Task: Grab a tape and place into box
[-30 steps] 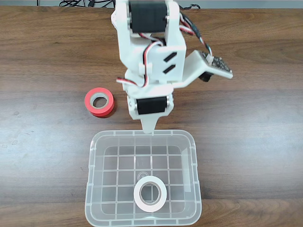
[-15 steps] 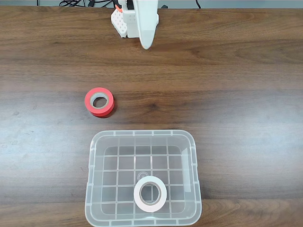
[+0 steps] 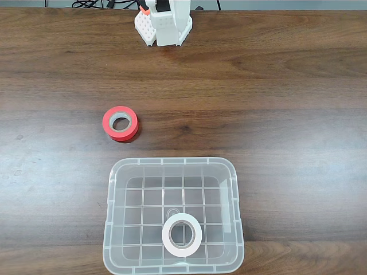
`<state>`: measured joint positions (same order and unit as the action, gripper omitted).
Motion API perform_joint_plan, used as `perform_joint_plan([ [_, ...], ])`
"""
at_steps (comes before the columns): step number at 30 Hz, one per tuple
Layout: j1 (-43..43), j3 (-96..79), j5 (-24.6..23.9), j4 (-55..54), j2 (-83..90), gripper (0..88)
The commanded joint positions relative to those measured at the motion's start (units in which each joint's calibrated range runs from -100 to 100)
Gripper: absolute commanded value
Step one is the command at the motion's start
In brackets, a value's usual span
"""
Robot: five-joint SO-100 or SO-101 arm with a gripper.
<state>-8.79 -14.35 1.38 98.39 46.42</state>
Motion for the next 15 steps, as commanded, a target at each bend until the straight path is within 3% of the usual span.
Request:
perform_joint_plan([
  [1,0.67,-19.86,-0.22,-9.52,13.68,1.3],
  [8,1.55,-48.94,0.15,-23.22,33.22,1.3],
  [15,1.55,-69.62,-0.70,-26.64,52.05,1.3],
])
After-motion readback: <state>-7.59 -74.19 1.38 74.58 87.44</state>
